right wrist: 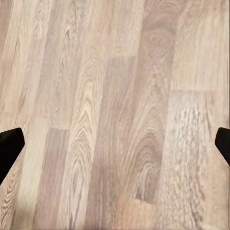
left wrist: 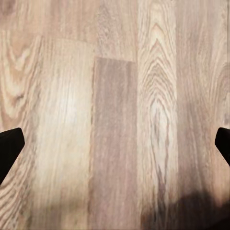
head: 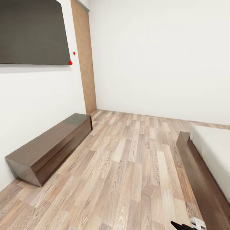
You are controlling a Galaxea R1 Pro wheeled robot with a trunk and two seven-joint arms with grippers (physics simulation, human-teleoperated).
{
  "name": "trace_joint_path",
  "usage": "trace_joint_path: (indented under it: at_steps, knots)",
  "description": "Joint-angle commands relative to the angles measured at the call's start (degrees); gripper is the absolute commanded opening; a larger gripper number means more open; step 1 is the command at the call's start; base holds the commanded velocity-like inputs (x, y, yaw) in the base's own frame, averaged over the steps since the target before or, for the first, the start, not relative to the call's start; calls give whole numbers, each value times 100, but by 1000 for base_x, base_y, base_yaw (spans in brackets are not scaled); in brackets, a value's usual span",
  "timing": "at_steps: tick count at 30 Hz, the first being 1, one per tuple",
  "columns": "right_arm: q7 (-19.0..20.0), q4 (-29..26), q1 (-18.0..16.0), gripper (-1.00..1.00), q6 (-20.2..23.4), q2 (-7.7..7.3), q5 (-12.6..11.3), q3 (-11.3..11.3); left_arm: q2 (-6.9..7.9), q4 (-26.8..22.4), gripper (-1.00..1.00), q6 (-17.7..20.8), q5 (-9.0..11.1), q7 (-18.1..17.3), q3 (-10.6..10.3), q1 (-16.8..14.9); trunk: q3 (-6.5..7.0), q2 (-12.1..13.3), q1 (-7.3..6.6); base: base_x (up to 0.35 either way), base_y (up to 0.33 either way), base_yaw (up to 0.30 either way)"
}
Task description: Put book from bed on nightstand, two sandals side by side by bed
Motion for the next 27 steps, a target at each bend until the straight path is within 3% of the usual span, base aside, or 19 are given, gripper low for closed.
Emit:
trace_joint_path:
  at_steps: [1, 27]
  knots:
    - [19, 8, -6, 100, -11, 0, 35, -45, 3, 1, 100, -24, -59, -14, 48, -2, -3, -2, -1, 27, 0, -263]
    - [26, 8, -6, 100, -11, 0, 35, -45, -2, 1, 100, -24, -59, -14, 48, -2, 64, -2, -1, 1, 0, -277]
